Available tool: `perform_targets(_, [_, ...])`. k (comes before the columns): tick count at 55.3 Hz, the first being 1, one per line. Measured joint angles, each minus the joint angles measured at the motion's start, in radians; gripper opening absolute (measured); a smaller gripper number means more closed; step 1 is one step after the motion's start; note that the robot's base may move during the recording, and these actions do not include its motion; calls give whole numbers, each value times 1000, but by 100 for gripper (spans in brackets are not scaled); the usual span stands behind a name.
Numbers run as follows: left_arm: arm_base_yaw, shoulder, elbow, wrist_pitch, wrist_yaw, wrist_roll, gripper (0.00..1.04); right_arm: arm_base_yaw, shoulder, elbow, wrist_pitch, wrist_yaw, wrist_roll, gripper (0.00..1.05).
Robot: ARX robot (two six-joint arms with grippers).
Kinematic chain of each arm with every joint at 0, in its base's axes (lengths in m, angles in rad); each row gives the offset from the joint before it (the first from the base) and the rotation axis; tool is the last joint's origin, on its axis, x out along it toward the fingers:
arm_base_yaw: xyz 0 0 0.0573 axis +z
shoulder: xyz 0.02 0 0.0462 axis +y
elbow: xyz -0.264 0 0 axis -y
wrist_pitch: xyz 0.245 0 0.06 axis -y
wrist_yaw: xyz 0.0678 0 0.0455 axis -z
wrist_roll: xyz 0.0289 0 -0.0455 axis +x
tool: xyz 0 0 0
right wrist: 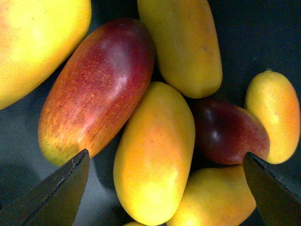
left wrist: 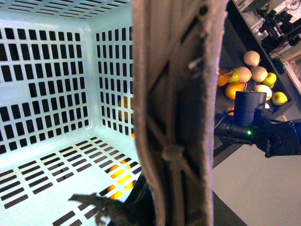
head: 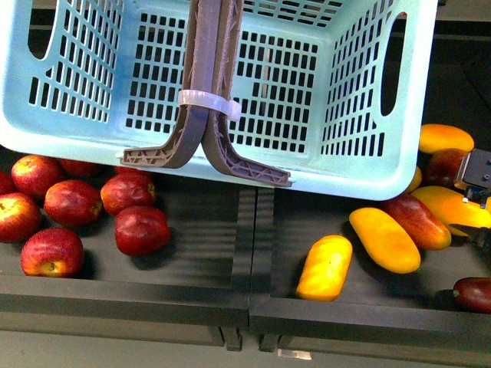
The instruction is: Pick mango and avocado into basket
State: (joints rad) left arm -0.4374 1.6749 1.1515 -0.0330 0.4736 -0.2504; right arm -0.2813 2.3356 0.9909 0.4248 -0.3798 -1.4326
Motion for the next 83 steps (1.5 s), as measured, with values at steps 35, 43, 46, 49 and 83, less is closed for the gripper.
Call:
perform_targets(35, [0,0,0,0,1,0,5,-25,220,226,-60,67,27,96])
perform_targets(43, [0,0,0,0,0,0,5,-24,244,251,-58,74,46,96])
perform_targets(46, [0,0,0,0,-1,0,5,-24,248,256,-58,75,50,96])
perform_targets(49, [0,0,0,0,-2,0,5,-23,253,262,-52,76,58,94])
perform_targets(83, [0,0,0,0,-2,0,5,-99,40,93,-18,-36,244,64])
